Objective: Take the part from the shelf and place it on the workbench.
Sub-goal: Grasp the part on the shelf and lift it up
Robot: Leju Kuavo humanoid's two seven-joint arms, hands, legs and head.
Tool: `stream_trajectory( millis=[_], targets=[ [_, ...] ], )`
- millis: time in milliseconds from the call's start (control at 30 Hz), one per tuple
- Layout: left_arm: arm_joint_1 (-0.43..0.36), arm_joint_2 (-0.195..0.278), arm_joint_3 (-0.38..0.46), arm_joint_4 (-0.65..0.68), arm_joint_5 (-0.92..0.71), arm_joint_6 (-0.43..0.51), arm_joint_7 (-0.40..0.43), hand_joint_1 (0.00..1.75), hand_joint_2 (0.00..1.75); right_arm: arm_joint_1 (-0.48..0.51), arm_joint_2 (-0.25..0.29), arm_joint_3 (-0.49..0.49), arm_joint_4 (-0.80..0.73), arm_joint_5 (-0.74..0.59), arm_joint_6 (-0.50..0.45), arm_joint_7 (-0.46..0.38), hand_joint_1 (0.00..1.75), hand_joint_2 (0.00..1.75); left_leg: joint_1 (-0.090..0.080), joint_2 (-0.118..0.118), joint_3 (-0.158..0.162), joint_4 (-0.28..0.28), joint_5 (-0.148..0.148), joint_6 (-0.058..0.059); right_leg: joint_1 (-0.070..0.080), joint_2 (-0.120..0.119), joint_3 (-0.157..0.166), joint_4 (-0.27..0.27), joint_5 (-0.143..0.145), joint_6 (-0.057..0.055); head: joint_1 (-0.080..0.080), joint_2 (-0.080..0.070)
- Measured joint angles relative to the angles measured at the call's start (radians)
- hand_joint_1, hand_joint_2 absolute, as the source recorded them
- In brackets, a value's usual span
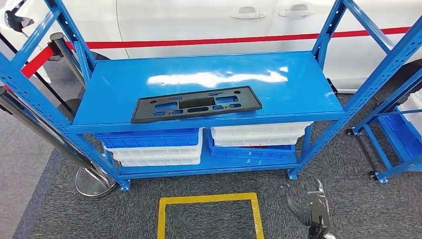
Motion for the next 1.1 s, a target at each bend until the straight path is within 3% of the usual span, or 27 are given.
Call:
stream_trajectory(
  millis=[400, 633, 800, 1000, 1067, 1100],
  targets=[
    [-0.007, -0.023, 0.055, 0.008, 0.011, 0.031, -0.033, 0.0, 0.0, 0.042, -0.029, 0.181, -0.418, 0.002, -0.021, -0.059, 0.0, 1.75, 0.0, 0.0, 0.0, 0.0, 0.0, 0.0, 0.0, 0.0, 0.0, 0.0, 0.0, 0.0, 0.0, 0.0],
    [-0.012, -0.041, 0.094, 0.008, 0.02, 0.048, -0.056, 0.0, 0.0, 0.054, -0.083, 0.32, -0.62, 0.017, -0.02, -0.07, 0.0, 1.75, -0.003, 0.0, -0.001, 0.002, 0.0, 0.0, -0.002, 0.0, 0.0, -0.001, 0.002, 0.002, 0.0, 0.0],
    [-0.012, -0.059, 0.131, 0.008, 0.028, 0.065, -0.074, 0.0, 0.0, 0.06, -0.129, 0.439, -0.727, 0.007, 0.003, -0.025, 0.0, 1.75, -0.003, 0.0, -0.004, 0.007, -0.001, 0.002, -0.004, 0.0, -0.001, -0.001, 0.003, 0.004, 0.0, 0.0],
    [-0.012, -0.08, 0.174, 0.008, 0.03, 0.088, -0.088, 0.0, 0.0, 0.062, -0.18, 0.592, -0.79, 0.073, 0.005, 0.051, 0.0, 1.75, 0.0, 0.001, -0.009, 0.003, 0.005, 0.02, -0.004, -0.001, 0.0, -0.008, 0.009, 0.017, 0.0, 0.0],
    [-0.012, -0.087, 0.182, 0.008, 0.028, 0.092, -0.089, 0.0, 0.0, 0.059, -0.189, 0.629, -0.799, 0.135, -0.02, 0.071, 0.0, 1.75, 0.007, 0.003, -0.003, -0.017, 0.019, 0.032, -0.001, -0.003, -0.015, 0.024, -0.017, 0.02, 0.003, 0.0],
    [-0.012, -0.09, 0.186, 0.008, 0.027, 0.094, -0.089, 0.0, 0.0, 0.057, -0.193, 0.645, -0.801, 0.166, -0.034, 0.081, 0.0, 1.75, 0.009, 0.004, -0.001, -0.023, 0.024, 0.036, -0.001, -0.005, -0.037, 0.069, -0.044, 0.021, 0.005, 0.0]
  ],
)
